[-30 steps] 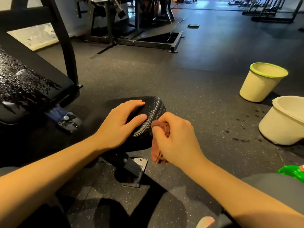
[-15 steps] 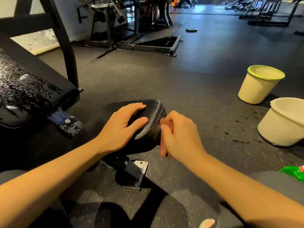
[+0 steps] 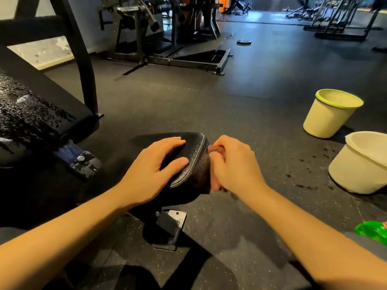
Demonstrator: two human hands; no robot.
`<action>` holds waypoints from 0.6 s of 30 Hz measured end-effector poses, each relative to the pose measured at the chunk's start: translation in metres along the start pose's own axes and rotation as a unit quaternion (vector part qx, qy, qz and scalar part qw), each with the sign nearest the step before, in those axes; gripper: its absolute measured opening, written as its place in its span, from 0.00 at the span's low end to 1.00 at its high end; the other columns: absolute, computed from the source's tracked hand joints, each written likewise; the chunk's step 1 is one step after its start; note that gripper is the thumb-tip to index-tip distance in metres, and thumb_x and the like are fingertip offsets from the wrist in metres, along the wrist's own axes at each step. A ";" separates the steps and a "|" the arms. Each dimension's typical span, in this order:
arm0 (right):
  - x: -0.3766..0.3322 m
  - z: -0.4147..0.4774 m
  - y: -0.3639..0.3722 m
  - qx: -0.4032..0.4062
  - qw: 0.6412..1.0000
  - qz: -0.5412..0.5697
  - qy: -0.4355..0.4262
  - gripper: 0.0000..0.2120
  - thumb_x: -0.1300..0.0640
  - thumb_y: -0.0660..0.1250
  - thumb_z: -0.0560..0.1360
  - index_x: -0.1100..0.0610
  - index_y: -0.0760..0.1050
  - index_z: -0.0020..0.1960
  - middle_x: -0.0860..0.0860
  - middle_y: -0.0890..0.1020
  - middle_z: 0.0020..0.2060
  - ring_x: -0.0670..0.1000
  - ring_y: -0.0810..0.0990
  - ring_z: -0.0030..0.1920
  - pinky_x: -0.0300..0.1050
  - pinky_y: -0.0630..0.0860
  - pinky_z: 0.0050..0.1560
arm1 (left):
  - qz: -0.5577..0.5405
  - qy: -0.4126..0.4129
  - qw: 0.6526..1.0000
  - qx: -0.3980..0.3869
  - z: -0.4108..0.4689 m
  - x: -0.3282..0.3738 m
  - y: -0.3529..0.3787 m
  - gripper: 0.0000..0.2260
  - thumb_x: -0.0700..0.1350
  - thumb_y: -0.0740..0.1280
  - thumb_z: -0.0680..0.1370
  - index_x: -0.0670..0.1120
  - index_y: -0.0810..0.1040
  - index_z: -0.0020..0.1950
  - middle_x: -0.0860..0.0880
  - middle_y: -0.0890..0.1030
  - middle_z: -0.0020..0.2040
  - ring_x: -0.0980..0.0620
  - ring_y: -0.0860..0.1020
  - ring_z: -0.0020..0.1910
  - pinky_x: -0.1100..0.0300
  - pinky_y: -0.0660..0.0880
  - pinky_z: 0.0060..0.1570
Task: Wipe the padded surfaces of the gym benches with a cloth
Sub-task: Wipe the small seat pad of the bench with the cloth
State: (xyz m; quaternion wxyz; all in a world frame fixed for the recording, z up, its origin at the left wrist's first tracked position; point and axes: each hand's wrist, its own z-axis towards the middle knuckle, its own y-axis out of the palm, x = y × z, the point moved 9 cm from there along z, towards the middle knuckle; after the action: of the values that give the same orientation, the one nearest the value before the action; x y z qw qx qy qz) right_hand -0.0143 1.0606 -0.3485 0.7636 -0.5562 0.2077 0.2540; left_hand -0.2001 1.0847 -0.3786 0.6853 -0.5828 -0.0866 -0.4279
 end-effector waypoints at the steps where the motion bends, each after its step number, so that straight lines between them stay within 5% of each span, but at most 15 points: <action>1: 0.006 0.007 0.001 -0.002 1.000 -0.002 0.014 0.04 0.58 0.64 0.79 0.52 0.78 0.49 0.46 0.84 0.51 0.54 0.82 0.53 0.50 0.76 0.52 | 0.001 -0.001 1.000 0.001 0.000 0.000 0.000 0.27 0.67 0.58 0.79 0.58 0.71 0.75 0.63 0.71 0.73 0.64 0.68 0.72 0.56 0.66 0.73; 6: -0.037 -0.041 0.004 -0.027 0.994 0.031 -0.099 0.04 0.57 0.66 0.78 0.49 0.78 0.49 0.42 0.79 0.43 0.49 0.80 0.42 0.48 0.75 0.44 | -0.003 0.010 1.000 0.017 -0.003 0.002 -0.002 0.27 0.67 0.59 0.79 0.59 0.71 0.75 0.64 0.71 0.74 0.66 0.67 0.72 0.59 0.65 0.72; 10: 0.005 0.020 -0.001 -0.006 1.000 -0.010 0.009 0.04 0.56 0.66 0.79 0.51 0.80 0.51 0.46 0.84 0.48 0.55 0.82 0.52 0.50 0.76 0.51 | 0.003 0.003 1.000 0.008 -0.001 0.000 -0.002 0.26 0.67 0.59 0.79 0.59 0.71 0.75 0.64 0.71 0.73 0.65 0.68 0.72 0.55 0.66 0.73; 15: -0.030 -0.033 0.005 -0.034 0.996 0.019 -0.079 0.04 0.57 0.65 0.79 0.50 0.78 0.49 0.42 0.80 0.44 0.48 0.80 0.47 0.47 0.74 0.48 | -0.010 0.008 1.000 0.016 -0.004 0.001 -0.002 0.26 0.67 0.60 0.79 0.60 0.71 0.75 0.65 0.71 0.73 0.64 0.68 0.73 0.54 0.66 0.74; 18: -0.001 0.004 0.004 -0.026 0.999 -0.014 -0.031 0.05 0.56 0.64 0.78 0.48 0.78 0.48 0.44 0.83 0.45 0.51 0.81 0.50 0.50 0.76 0.50 | -0.002 0.003 1.000 0.014 -0.001 0.001 -0.003 0.25 0.67 0.59 0.79 0.61 0.71 0.74 0.66 0.71 0.73 0.65 0.67 0.73 0.55 0.66 0.73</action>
State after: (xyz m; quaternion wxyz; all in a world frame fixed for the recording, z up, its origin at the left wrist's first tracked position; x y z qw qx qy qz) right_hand -0.0175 1.0648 -0.3498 0.7585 -0.5706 0.1693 0.2654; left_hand -0.2017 1.0834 -0.3764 0.6931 -0.5714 -0.0917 -0.4298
